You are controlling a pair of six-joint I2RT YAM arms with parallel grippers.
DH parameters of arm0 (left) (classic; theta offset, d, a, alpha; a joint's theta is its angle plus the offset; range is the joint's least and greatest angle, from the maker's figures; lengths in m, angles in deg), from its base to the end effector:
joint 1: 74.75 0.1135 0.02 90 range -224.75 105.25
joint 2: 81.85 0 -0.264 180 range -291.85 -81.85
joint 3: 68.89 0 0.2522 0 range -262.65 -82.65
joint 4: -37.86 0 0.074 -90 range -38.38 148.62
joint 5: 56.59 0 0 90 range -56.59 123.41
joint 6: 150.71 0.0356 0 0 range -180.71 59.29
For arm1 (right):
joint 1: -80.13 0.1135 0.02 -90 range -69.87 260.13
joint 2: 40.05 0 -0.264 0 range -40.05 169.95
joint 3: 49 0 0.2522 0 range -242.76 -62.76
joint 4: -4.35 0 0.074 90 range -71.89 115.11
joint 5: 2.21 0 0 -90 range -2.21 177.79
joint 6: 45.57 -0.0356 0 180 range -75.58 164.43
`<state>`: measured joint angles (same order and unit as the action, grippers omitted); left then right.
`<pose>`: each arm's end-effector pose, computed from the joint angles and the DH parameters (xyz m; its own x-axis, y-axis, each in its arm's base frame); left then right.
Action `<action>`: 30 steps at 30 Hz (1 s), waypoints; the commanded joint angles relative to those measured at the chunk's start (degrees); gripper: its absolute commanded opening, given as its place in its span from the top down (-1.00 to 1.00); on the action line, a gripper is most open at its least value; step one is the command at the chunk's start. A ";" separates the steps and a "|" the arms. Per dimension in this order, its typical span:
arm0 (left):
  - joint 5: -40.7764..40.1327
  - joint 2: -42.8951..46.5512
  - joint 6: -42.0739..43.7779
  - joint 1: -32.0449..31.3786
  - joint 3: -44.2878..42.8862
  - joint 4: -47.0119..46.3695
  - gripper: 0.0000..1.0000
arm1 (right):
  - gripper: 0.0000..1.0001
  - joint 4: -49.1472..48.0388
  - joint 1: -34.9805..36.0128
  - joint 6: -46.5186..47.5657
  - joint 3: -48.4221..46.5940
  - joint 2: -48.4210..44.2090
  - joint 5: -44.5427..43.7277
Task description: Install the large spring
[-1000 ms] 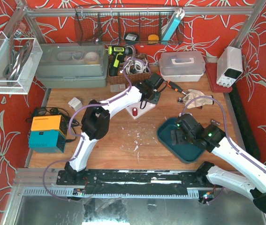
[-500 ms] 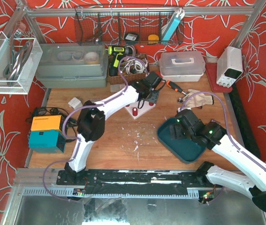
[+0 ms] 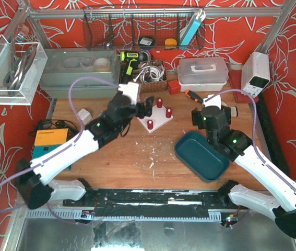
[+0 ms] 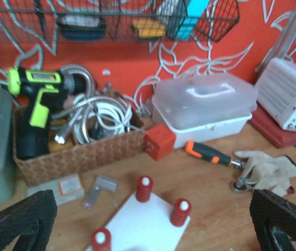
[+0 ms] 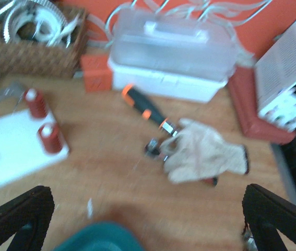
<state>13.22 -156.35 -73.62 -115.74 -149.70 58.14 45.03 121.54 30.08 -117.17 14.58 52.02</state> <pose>0.2378 -0.1904 0.3697 -0.2587 -0.0530 -0.9645 0.3129 0.9400 -0.1356 0.1667 0.1193 0.3409 -0.3678 -0.0562 -0.9282 -0.0572 0.9976 -0.0378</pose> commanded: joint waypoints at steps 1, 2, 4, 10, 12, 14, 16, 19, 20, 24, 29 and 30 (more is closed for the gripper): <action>-7.40 7.81 15.46 -0.04 19.34 -30.91 -1.00 | -0.98 -14.18 -7.77 8.51 3.14 1.74 -2.42; -9.96 8.94 16.70 0.51 22.38 -34.35 -1.00 | -0.98 -16.38 -9.87 9.44 3.82 2.41 -1.13; -10.34 9.59 18.56 2.98 25.81 -36.55 -1.00 | -0.98 -20.58 -13.80 11.65 5.29 4.67 0.06; -8.91 7.53 16.31 13.76 31.07 -36.79 -1.00 | -0.98 -31.30 -22.89 15.28 10.52 8.82 5.56; -8.67 7.46 13.96 17.61 33.73 -37.55 -1.00 | -0.98 -34.24 -25.64 13.12 13.05 9.35 8.02; -8.56 6.96 12.94 20.37 35.81 -37.33 -1.00 | -0.98 -37.16 -26.85 13.65 15.68 10.32 10.39; -7.80 6.03 13.13 22.25 37.80 -37.45 -1.00 | -0.98 -38.77 -26.97 16.32 17.65 11.86 11.05; -8.21 4.80 12.85 23.99 40.98 -37.75 -1.00 | -0.98 -40.25 -27.89 18.01 20.06 13.85 8.80; -8.85 4.54 12.00 24.47 41.96 -38.26 -1.00 | -0.98 -41.32 -28.52 18.93 21.08 14.07 9.10; -7.47 1.33 11.94 25.84 46.59 -48.33 -1.00 | -0.98 -48.20 -33.11 18.83 25.69 14.10 11.65; -1.02 -6.52 18.90 26.98 47.89 -58.60 -1.00 | -0.98 -49.32 -34.84 17.55 27.50 15.69 14.46; -0.37 -6.98 18.73 27.32 48.25 -59.02 -1.00 | -0.98 -50.33 -34.90 17.36 28.21 16.23 14.48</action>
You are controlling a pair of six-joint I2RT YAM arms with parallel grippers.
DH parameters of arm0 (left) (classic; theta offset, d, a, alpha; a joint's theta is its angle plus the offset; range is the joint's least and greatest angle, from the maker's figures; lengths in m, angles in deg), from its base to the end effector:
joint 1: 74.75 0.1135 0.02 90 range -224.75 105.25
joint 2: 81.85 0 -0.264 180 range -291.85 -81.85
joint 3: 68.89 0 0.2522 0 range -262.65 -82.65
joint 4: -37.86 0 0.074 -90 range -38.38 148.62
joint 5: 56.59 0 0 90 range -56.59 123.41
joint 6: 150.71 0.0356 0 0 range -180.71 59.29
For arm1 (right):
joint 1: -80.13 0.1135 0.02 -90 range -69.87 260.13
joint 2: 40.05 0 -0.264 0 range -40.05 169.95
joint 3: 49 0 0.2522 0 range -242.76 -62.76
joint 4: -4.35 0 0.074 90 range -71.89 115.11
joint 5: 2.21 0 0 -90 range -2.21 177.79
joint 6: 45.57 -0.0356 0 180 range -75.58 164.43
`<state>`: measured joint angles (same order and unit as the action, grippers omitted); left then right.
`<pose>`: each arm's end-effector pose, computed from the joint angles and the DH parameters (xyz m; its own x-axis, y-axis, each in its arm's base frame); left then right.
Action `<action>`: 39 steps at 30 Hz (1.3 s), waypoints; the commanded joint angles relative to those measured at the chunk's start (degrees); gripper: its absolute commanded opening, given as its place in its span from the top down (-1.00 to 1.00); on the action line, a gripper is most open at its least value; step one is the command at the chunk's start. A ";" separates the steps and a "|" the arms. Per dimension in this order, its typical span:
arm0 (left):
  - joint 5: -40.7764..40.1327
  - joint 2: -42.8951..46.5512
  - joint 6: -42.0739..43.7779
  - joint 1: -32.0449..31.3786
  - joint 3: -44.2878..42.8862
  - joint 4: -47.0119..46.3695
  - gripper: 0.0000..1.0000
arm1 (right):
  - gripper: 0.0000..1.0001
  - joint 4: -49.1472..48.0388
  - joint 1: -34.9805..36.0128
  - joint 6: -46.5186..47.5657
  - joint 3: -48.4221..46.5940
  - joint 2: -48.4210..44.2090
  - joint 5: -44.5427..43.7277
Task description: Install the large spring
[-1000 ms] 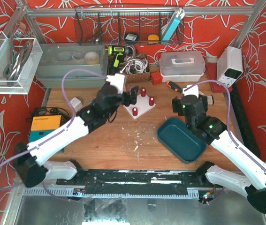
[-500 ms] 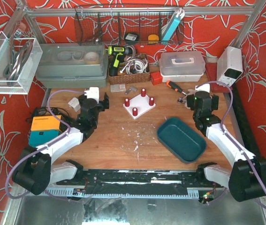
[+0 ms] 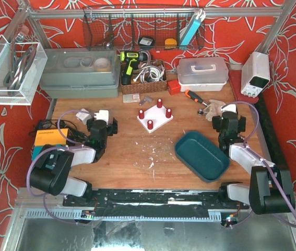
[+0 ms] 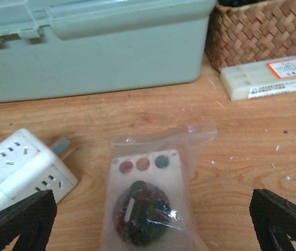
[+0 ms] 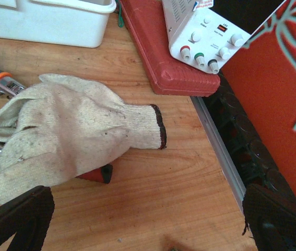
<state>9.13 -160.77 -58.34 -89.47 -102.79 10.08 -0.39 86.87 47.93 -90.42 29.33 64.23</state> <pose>0.2447 -0.0492 0.1626 -0.2925 0.1158 -0.9492 -0.1362 0.9775 0.1613 0.2477 0.0149 0.2003 -0.4065 -0.1044 -0.9077 0.2328 0.9488 -0.2134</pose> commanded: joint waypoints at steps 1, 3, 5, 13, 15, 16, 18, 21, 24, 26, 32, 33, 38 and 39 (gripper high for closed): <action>3.86 -3.01 3.17 1.51 1.98 -12.32 -1.00 | -0.98 -5.50 -0.38 -0.91 1.82 2.01 2.37; 4.13 -3.56 2.39 2.27 3.67 -15.52 -1.00 | -0.98 -7.45 -0.42 -1.52 2.96 2.57 4.33; 5.34 -3.10 1.06 3.91 4.20 -15.65 -1.00 | -0.98 -9.96 -0.44 -1.59 4.49 2.83 7.35; 10.60 -1.34 -0.22 6.38 6.85 -17.97 -1.00 | -0.98 -11.94 -0.68 -2.77 3.82 5.76 10.26; 12.23 -0.65 -0.01 6.73 8.57 -20.15 -1.00 | -0.98 -18.53 -0.85 -2.92 6.16 7.54 13.62; 12.99 -0.38 -0.07 6.99 9.48 -21.47 -1.00 | -0.98 -21.63 -0.84 -2.74 7.11 8.79 13.74; 14.35 -0.26 -0.57 7.75 11.71 -24.84 -1.00 | -0.98 -23.90 -0.87 -3.12 7.51 9.94 13.08; 13.94 -2.99 -0.64 7.98 15.94 -35.69 -1.00 | -0.98 -28.25 -0.87 -3.91 10.65 9.66 11.04; 13.35 -2.48 -1.52 8.38 14.90 -32.99 -1.00 | -0.98 -29.51 -0.77 -4.17 11.07 10.07 9.83; 13.37 -2.04 -1.61 8.39 14.65 -31.47 -1.00 | -0.98 -29.79 -0.62 -3.99 11.01 10.29 9.55; 13.26 -2.05 -1.58 8.45 14.56 -31.46 -1.00 | -0.98 -34.88 1.49 -3.49 12.43 12.17 4.47; 13.21 -2.10 -1.58 8.40 14.58 -31.45 -1.00 | -0.98 -33.32 1.52 -3.56 12.08 11.63 4.32; 13.26 -1.96 -1.56 8.45 14.60 -31.50 -1.00 | -0.98 -32.37 1.48 -3.71 11.92 11.46 4.30; 13.24 -1.95 -1.53 8.40 14.60 -31.50 -1.00 | -0.98 -33.10 1.50 -3.53 12.07 11.69 4.30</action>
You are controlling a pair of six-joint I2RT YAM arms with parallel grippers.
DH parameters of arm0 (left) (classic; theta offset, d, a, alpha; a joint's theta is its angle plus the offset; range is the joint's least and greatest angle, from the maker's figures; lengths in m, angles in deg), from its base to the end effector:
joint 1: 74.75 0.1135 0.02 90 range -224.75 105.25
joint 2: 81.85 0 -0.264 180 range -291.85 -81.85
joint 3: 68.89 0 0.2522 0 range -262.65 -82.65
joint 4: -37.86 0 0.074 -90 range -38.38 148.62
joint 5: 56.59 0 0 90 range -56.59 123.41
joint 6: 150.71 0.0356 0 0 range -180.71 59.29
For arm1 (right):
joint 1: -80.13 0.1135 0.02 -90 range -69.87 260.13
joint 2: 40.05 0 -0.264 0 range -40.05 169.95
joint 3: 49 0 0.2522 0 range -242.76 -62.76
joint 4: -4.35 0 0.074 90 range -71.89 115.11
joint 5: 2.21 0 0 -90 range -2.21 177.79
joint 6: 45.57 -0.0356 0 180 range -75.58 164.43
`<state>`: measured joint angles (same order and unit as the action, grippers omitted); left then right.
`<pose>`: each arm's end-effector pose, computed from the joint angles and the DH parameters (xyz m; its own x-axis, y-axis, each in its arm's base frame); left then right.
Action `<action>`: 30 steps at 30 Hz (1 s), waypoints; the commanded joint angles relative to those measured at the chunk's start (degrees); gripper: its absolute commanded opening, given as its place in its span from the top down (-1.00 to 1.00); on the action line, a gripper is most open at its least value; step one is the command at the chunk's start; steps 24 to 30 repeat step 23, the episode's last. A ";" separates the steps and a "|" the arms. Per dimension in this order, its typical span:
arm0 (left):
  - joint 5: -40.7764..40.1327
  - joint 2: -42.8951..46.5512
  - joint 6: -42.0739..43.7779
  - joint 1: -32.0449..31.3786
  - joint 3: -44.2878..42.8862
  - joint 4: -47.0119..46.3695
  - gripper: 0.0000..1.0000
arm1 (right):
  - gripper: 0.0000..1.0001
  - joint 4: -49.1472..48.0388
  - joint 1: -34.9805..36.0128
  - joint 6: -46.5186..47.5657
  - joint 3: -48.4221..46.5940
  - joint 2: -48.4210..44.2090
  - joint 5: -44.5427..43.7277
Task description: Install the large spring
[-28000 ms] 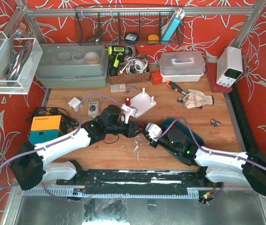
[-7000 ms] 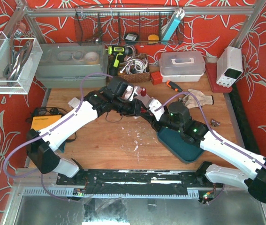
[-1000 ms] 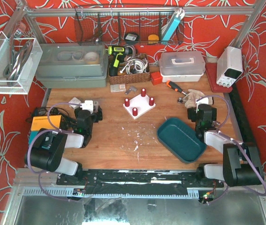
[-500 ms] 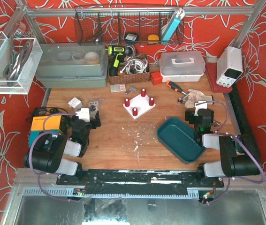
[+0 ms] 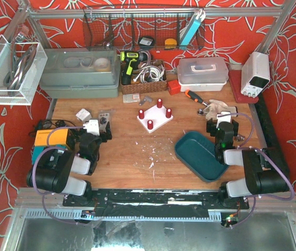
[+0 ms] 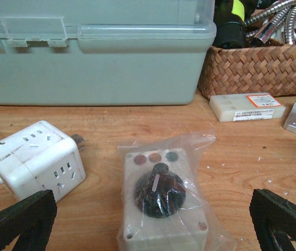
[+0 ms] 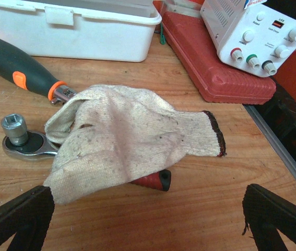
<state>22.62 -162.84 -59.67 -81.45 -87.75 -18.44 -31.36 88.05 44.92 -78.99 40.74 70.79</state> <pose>0.2043 -0.0173 0.1402 -0.1021 0.0300 -0.9943 -0.0685 0.9970 0.0371 0.2406 0.0230 0.1505 -0.2591 -0.0443 -0.9648 0.1456 0.9857 -0.0844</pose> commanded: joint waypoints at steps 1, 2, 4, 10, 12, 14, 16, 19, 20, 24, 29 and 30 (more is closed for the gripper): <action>-0.21 0.13 -0.20 0.37 -0.43 -2.96 -1.00 | -0.98 -2.05 0.27 -0.56 0.70 0.07 -2.25; -0.20 0.13 -0.16 0.42 -0.43 -2.97 -1.00 | -0.98 -1.44 0.32 -0.58 0.64 -0.23 -2.25; -0.20 0.06 -0.12 0.42 -0.43 -2.97 -1.00 | -0.98 -2.02 0.29 -0.51 0.76 -0.01 -2.21; -0.07 0.13 -0.07 0.28 -0.43 -2.89 -1.00 | -0.98 -1.89 0.31 -0.53 0.76 -0.03 -2.20; -0.03 0.13 -0.07 0.30 -0.44 -2.89 -1.00 | -0.98 -1.83 0.33 -0.58 0.72 -0.09 -2.20; -0.02 0.13 -0.03 0.29 -0.43 -2.89 -1.00 | -0.98 -1.77 0.34 -0.54 0.67 -0.12 -2.24; 0.06 0.01 -0.03 0.29 -0.53 -2.84 -1.00 | -0.98 -1.78 0.33 -0.59 0.67 -0.14 -2.21; 0.41 0.04 -0.16 0.39 -0.61 -2.71 -1.00 | -0.98 -1.79 0.34 -0.56 0.67 -0.11 -2.20; 0.41 0.04 -0.16 0.37 -0.61 -2.71 -1.00 | -0.98 -1.78 0.34 -0.58 0.74 -0.11 -2.25; 0.42 0.04 -0.06 0.37 -0.61 -2.71 -1.00 | -0.98 -1.83 0.34 -0.58 0.67 -0.11 -2.25; 0.42 0.04 -0.06 0.37 -0.61 -2.71 -1.00 | -0.98 -1.83 0.34 -0.58 0.67 -0.11 -2.25; 0.42 0.04 -0.06 0.37 -0.61 -2.71 -1.00 | -0.98 -1.83 0.34 -0.58 0.67 -0.11 -2.25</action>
